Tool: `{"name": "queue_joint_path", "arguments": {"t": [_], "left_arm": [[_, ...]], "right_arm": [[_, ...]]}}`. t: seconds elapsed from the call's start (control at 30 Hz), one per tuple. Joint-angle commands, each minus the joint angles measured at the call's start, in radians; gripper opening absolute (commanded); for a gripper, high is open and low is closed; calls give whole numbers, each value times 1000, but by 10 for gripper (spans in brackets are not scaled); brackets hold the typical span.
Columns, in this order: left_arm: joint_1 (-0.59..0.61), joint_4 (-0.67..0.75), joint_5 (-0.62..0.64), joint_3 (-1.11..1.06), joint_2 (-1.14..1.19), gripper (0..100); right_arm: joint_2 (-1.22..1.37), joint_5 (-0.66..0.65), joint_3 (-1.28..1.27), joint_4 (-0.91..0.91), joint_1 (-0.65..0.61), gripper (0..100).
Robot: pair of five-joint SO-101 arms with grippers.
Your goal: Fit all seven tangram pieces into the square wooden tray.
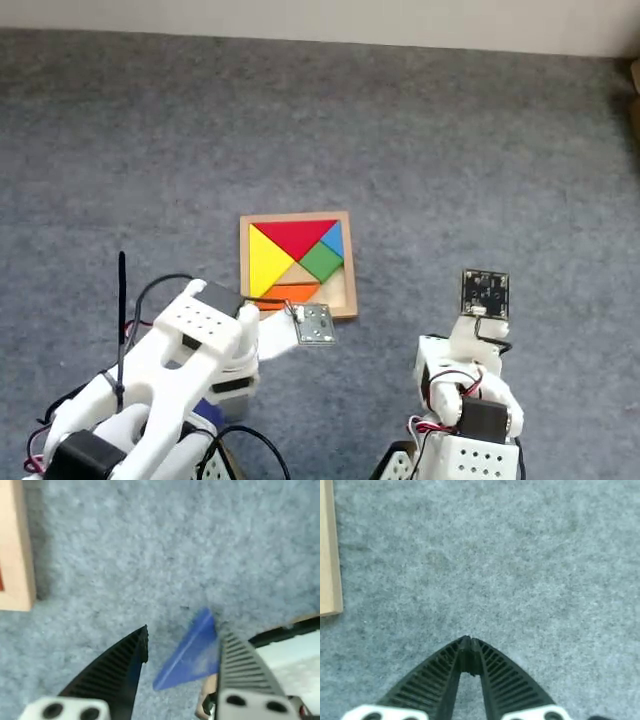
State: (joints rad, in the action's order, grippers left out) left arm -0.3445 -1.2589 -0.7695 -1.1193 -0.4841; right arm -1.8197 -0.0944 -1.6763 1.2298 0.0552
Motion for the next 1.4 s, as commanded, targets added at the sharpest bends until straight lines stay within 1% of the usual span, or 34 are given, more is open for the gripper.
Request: {"name": "queue_joint_path", "arguments": {"t": [0.0, 0.1, 0.2, 0.37, 0.43, 0.47, 0.53, 0.63, 0.67, 0.77, 0.87, 1.0, 1.1, 1.2, 1.37], "left_arm": [[31, 98, -8, -30, -18, 137], [122, 218, -8, -27, -19, 119], [231, 278, -3, 44, -19, 119], [395, 265, 17, 239, -21, 120], [435, 201, 52, 318, -21, 120], [444, 147, 57, 355, -21, 120], [443, 6, 55, 415, -19, 143], [441, -184, 60, 461, -19, 245], [440, -219, 60, 460, -22, 262], [438, -258, 58, 440, -19, 267], [433, -244, 54, 361, -19, 270], [392, -186, 54, 209, -19, 271], [364, -89, 54, 94, -19, 267], [361, 5, 54, 10, -19, 267], [363, 21, 54, -10, -19, 265]], "right_arm": [[-12, -8, -68, -22, 10, 5], [-12, -8, -68, -22, 10, 5], [-12, -8, -68, -22, 10, 5], [-12, -8, -68, -22, 10, 5], [-12, -8, -68, -22, 10, 5], [-12, -8, -68, -22, 10, 5], [-12, -8, -68, -22, 10, 5], [-12, -9, -68, -22, 10, 5], [-12, -9, -68, -22, 10, 5], [-12, -9, -68, -22, 10, 5], [-12, -9, -68, -22, 10, 5], [-12, -9, -68, -22, 10, 5], [-12, -9, -68, -22, 10, 5], [-12, -9, -68, -22, 10, 5], [-12, -9, -68, -22, 10, 5]]}}
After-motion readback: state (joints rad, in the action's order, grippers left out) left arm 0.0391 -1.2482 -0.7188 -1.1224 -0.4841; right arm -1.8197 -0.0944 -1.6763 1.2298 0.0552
